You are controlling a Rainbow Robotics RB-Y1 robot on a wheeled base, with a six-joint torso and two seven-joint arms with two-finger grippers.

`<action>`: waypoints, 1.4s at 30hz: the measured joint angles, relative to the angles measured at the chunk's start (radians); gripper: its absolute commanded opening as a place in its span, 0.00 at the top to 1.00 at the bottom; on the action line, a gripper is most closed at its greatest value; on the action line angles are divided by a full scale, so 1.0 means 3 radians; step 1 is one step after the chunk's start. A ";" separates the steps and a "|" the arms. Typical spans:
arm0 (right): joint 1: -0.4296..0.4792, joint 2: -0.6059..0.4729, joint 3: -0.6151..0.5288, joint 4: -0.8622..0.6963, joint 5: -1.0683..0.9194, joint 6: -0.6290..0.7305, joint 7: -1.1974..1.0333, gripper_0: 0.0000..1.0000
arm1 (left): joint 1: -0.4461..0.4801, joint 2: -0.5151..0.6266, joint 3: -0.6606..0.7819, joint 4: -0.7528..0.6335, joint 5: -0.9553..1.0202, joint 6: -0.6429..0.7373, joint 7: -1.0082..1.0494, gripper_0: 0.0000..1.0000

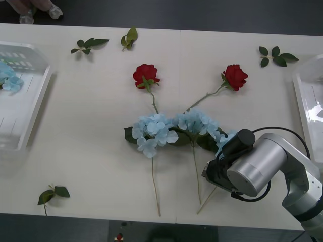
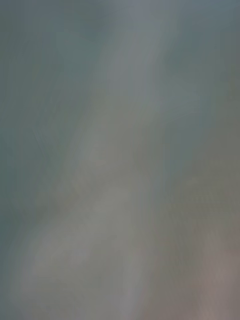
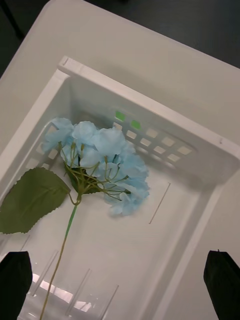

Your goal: Put the red flowers into the right box and the blue flowers into the left box

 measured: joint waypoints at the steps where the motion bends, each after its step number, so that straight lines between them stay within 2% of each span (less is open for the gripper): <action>1: 0.0000 0.0000 0.0000 0.0002 0.0000 0.0000 0.0000 0.00 | 0.0000 -0.0002 0.0044 -0.0025 0.0042 0.0045 0.0000 0.00; 6: 0.0000 0.0000 0.0000 0.0071 0.0001 -0.0125 0.0000 0.00 | 0.0000 -0.0069 0.0143 -0.0160 0.0119 0.0122 0.0117 0.00; 7: 0.0000 0.0000 0.0000 0.0085 0.0001 -0.0140 0.0000 0.05 | 0.0000 -0.0094 0.0143 -0.0187 0.0119 0.0122 0.0224 0.00; 9: 0.0000 0.0000 0.0000 0.0106 0.0001 -0.0143 0.0000 0.42 | 0.0000 -0.0158 0.0143 -0.0252 0.0113 0.0122 0.0478 0.00; 10: 0.0000 0.0000 0.0000 0.0111 0.0001 -0.0143 0.0000 0.77 | 0.0000 -0.0193 0.0143 -0.0294 0.0104 0.0122 0.0595 0.00; 11: 0.0000 0.0000 0.0000 0.0112 0.0001 -0.0143 0.0000 0.97 | 0.0000 -0.0233 0.0143 -0.0337 0.0093 0.0122 0.0671 0.00; 12: 0.0000 0.0000 0.0000 0.0112 0.0001 -0.0143 0.0000 1.00 | 0.0000 -0.0277 0.0142 -0.0381 0.0089 0.0122 0.0713 0.00; 18: 0.0000 0.0000 0.0000 0.0113 0.0000 -0.0144 0.0000 1.00 | 0.0000 -0.0542 0.0071 -0.0680 0.0086 0.0122 0.0718 0.00; 26: 0.0000 0.0000 0.0000 0.0114 -0.0002 -0.0146 0.0000 1.00 | 0.0000 -0.0808 -0.0427 -0.1146 0.0036 0.0122 0.0719 0.00; 33: 0.0000 -0.0003 -0.0002 0.0099 0.0000 -0.0138 0.0000 1.00 | 0.0025 -0.1091 -0.0617 -0.1366 -0.0020 0.0106 0.0719 0.00; 37: 0.0000 -0.0050 -0.0025 -0.0109 0.0000 0.0074 0.0000 1.00 | 0.0106 -0.1137 -0.0777 -0.1473 -0.0026 -0.0065 0.0719 0.00; 42: 0.0000 -0.0189 -0.0155 -0.0609 -0.0025 0.0465 0.0001 1.00 | 0.0222 -0.1137 -0.0839 -0.1611 -0.0029 -0.0122 0.0718 0.00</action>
